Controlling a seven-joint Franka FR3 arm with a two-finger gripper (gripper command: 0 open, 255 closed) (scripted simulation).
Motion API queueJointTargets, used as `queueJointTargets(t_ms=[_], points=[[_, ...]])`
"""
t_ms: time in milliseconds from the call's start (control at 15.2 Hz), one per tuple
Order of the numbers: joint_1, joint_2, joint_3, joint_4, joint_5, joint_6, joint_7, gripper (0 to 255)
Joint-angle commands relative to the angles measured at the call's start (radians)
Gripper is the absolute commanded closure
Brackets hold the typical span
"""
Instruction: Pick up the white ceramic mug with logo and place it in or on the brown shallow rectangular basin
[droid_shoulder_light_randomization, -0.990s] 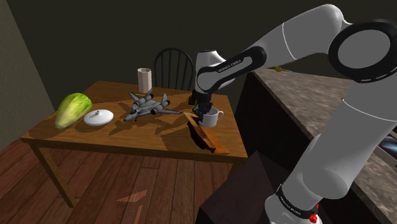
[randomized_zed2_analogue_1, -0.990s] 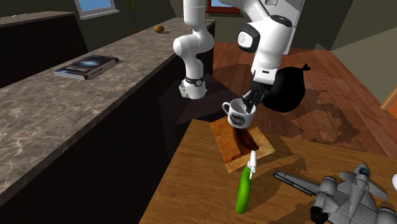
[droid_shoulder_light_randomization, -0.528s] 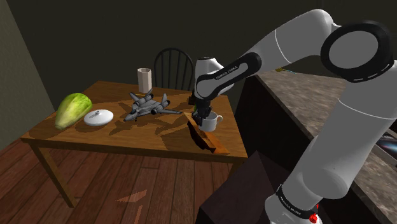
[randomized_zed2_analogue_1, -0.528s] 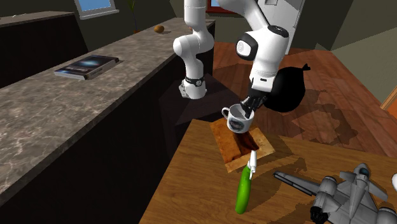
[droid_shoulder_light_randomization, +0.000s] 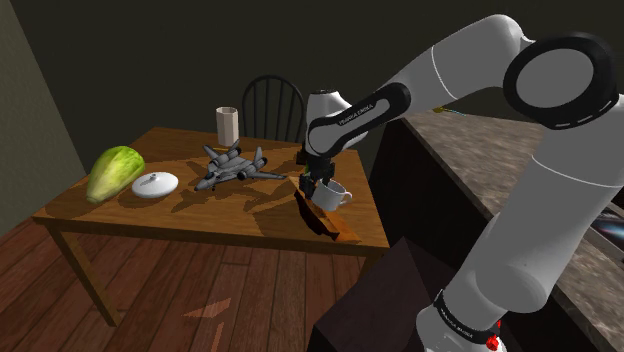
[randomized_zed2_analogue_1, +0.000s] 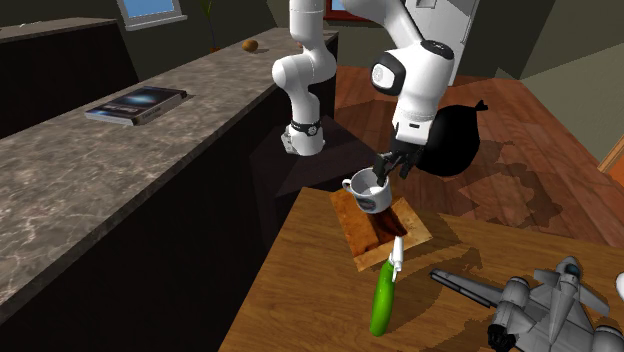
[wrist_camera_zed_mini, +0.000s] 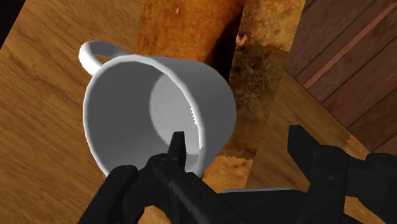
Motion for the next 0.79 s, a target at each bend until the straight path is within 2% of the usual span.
queueJointTargets(t_ms=[0, 132, 396, 726], points=[[0.000, 0.000, 0.000, 0.000, 0.000, 0.000, 0.000, 0], [0.000, 0.000, 0.000, 0.000, 0.000, 0.000, 0.000, 0], [0.004, -0.065, 0.004, 0.062, 0.003, -0.127, -0.002, 0], [0.004, -0.065, 0.004, 0.062, 0.003, -0.127, -0.002, 0]])
